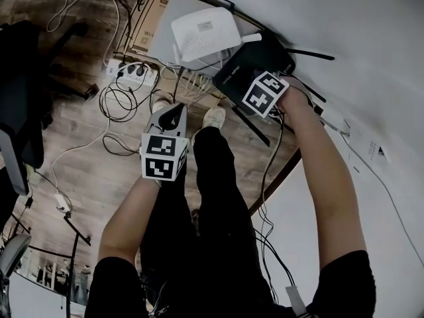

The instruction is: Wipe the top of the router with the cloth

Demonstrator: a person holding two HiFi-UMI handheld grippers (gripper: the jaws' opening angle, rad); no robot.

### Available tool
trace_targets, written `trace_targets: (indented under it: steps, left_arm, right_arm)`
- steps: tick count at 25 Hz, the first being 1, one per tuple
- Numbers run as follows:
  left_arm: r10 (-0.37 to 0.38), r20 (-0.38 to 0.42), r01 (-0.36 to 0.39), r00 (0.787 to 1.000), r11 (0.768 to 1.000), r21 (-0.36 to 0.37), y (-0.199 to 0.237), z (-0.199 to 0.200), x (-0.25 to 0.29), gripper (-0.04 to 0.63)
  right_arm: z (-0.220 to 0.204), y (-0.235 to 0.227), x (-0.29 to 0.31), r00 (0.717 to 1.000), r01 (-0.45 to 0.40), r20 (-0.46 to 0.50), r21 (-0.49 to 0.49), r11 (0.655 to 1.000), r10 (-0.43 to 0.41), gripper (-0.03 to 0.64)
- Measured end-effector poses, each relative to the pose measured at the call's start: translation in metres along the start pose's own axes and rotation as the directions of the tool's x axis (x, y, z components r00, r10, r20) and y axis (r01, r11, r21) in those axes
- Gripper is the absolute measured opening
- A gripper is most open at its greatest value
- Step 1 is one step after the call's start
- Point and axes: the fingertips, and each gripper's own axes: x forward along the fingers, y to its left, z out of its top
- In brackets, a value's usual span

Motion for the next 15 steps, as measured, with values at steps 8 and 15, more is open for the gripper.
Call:
trace_targets:
  steps: [8, 15]
  left_arm:
    - [-0.005, -0.018, 0.005, 1.000, 1.000, 0.017, 0.004, -0.006, 0.002, 0.001]
    - [-0.006, -0.020, 0.006, 1.000, 1.000, 0.016, 0.010, -0.004, 0.003, 0.002]
  right_arm:
    - [-0.011, -0.039, 0.011, 0.993, 0.110, -0.038, 0.027, 0.994, -0.109, 0.005]
    - [-0.023, -0.070, 0.015, 0.968, 0.237, -0.099, 0.057, 0.970, -0.231, 0.005]
